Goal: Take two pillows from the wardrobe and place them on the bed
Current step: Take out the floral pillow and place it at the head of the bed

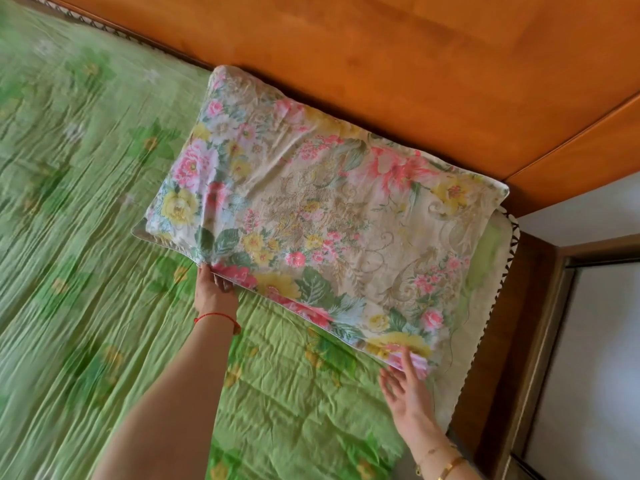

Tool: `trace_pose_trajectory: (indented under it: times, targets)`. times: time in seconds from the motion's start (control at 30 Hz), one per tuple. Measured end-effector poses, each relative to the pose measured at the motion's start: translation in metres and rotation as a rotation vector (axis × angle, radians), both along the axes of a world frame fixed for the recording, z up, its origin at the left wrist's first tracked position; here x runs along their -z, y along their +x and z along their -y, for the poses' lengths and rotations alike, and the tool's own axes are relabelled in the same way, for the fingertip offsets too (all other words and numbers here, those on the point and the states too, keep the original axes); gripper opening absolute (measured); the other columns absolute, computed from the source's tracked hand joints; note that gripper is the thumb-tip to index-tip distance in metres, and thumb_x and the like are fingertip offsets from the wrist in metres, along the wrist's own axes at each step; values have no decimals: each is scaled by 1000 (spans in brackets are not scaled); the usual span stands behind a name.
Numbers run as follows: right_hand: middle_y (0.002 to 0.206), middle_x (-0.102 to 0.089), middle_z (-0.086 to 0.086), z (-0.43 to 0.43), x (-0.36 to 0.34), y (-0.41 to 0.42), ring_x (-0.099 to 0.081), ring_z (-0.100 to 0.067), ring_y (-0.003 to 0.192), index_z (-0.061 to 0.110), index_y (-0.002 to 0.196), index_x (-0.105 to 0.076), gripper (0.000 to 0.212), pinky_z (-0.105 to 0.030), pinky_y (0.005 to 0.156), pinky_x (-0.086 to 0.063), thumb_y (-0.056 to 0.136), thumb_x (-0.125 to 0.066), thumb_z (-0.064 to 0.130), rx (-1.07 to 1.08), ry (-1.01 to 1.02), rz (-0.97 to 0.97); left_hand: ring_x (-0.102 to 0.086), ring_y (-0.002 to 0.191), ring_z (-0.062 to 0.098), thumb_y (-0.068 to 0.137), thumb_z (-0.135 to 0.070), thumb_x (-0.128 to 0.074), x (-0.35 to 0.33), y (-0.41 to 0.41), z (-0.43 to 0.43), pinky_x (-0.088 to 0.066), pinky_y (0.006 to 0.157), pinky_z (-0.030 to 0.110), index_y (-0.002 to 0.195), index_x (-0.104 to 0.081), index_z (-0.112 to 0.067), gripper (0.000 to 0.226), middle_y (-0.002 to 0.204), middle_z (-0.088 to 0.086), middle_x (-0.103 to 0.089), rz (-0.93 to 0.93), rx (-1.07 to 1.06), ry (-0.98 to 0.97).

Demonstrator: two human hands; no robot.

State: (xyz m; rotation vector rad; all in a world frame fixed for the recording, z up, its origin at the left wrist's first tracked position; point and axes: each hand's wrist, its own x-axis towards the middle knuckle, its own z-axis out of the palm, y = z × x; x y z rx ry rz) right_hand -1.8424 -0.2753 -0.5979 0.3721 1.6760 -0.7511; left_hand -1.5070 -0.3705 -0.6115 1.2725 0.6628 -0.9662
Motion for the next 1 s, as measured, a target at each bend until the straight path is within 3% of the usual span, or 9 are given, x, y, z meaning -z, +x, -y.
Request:
trace_pose_trajectory:
  times: [0.07, 0.13, 0.27, 0.37, 0.43, 0.6, 0.77, 0.87, 1.0]
  targets:
    - [113, -66, -15, -2, 4, 11, -65, -30, 103, 7, 116, -61, 40, -40, 89, -52, 84, -72, 29, 89, -55, 218, -63, 104, 9, 100, -23, -60, -5, 3, -2, -53, 94, 23, 125, -63, -13, 27, 110, -3, -66, -32, -1, 14]
    - [116, -63, -13, 5, 5, 25, -63, -29, 105, 8, 113, -60, 27, -40, 86, -54, 90, -67, 22, 162, -59, 270, -65, 99, 10, 101, -20, -58, -8, 9, -5, -54, 89, 23, 115, -63, -13, 17, 107, -3, -67, -68, 30, -50]
    - [111, -59, -14, 23, 9, 36, -61, -22, 89, 7, 98, -59, 8, -33, 79, -59, 95, -61, 14, 213, -7, 167, -66, 91, 14, 101, -17, -54, -8, 31, -4, -49, 106, 28, 115, -63, -9, 17, 103, 1, -68, -124, 157, -33]
    - [110, -61, -14, 21, 14, 33, -62, -21, 87, 4, 98, -59, 10, -33, 80, -60, 95, -61, 13, 211, 19, 40, -64, 93, 15, 104, -23, -51, -12, 41, 7, -50, 96, 26, 128, -59, -11, 28, 103, 4, -65, -157, 174, -24]
    - [117, -60, -13, 18, 15, 35, -62, -23, 96, 6, 92, -57, 11, -36, 94, -56, 95, -62, 15, 214, 29, -3, -63, 109, 18, 104, -23, -52, -11, 48, 14, -53, 89, 31, 125, -59, -10, 26, 99, 7, -65, -206, 139, -40]
    - [116, -60, -13, 14, 12, 46, -59, -25, 107, 7, 111, -59, 14, -37, 107, -45, 98, -57, 11, 150, -13, 127, -56, 133, 19, 103, -20, -54, -13, 62, 24, -45, 110, 31, 141, -55, -9, 39, 141, 6, -60, -70, 76, -5]
    - [96, -64, -14, 14, 17, 54, -63, -24, 86, 6, 88, -58, 8, -37, 86, -57, 96, -58, 7, 122, 37, 85, -57, 132, 18, 101, -8, -55, -5, 72, 11, -51, 101, 26, 139, -56, -7, 37, 142, 8, -59, 79, 15, 104]
    - [97, -65, -16, 12, 24, 46, -65, -26, 88, 6, 90, -58, 5, -33, 64, -63, 95, -59, 7, 108, 38, 138, -53, 137, 21, 101, -8, -56, 3, 71, 6, -47, 108, 30, 142, -53, -7, 41, 147, 11, -54, 44, 23, 86]
    - [98, -67, -14, 9, 29, 36, -66, -26, 89, 4, 93, -60, 4, -30, 54, -62, 96, -58, 7, 11, 37, 188, -57, 132, 22, 103, -5, -50, 8, 69, -10, -50, 104, 29, 145, -50, -10, 42, 145, 9, -56, -16, 118, 61]
